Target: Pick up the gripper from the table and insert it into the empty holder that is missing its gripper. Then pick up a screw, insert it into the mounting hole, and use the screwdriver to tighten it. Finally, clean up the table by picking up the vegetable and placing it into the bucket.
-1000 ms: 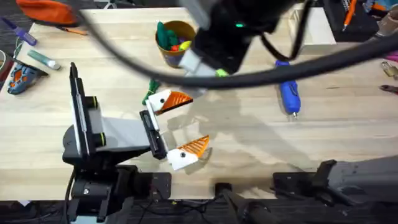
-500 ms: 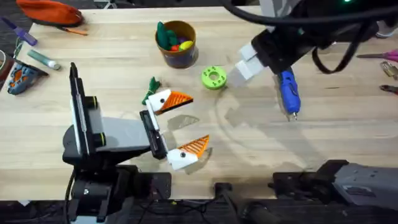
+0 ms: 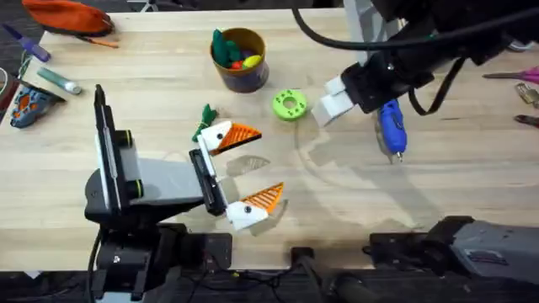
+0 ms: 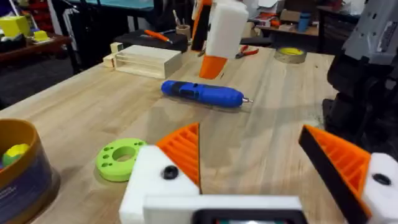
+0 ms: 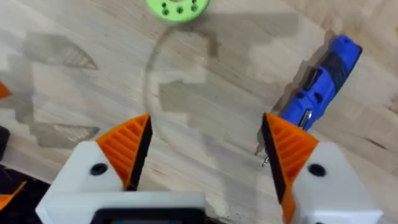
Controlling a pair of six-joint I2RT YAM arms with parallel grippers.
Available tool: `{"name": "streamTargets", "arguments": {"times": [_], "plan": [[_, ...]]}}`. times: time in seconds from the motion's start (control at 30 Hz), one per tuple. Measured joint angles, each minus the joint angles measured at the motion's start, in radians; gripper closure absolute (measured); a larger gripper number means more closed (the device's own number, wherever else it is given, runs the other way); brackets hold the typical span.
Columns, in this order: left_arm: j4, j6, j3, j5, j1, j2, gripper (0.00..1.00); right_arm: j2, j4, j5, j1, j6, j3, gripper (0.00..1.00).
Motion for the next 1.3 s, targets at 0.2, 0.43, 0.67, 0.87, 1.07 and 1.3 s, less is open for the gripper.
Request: {"name": "streamTargets", "arguments": {"times": [0.2,0.43,0.67,0.87,1.07,1.3], "plan": [[0.0,0.0,0.0,0.0,0.0,0.0,0.015,0.0,0.0,0.0,-0.021,0.014,-0.006,0.008],[0.0,0.0,0.0,0.0,0.0,0.0,0.016,0.0,0.0,0.0,-0.05,0.041,-0.015,0.009],[0.0,0.0,0.0,0.0,0.0,0.0,0.016,0.0,-0.008,0.0,-0.091,0.049,-0.017,0.008],[0.0,0.0,0.0,0.0,0.0,0.0,0.015,0.0,-0.012,0.0,-0.093,0.05,-0.017,0.008],[0.0,0.0,0.0,0.0,0.0,0.0,0.015,0.0,0.004,0.0,-0.093,0.05,-0.017,0.009],[0.0,0.0,0.0,0.0,0.0,0.0,0.015,0.0,0.021,0.0,-0.093,0.05,-0.017,0.009]]}}
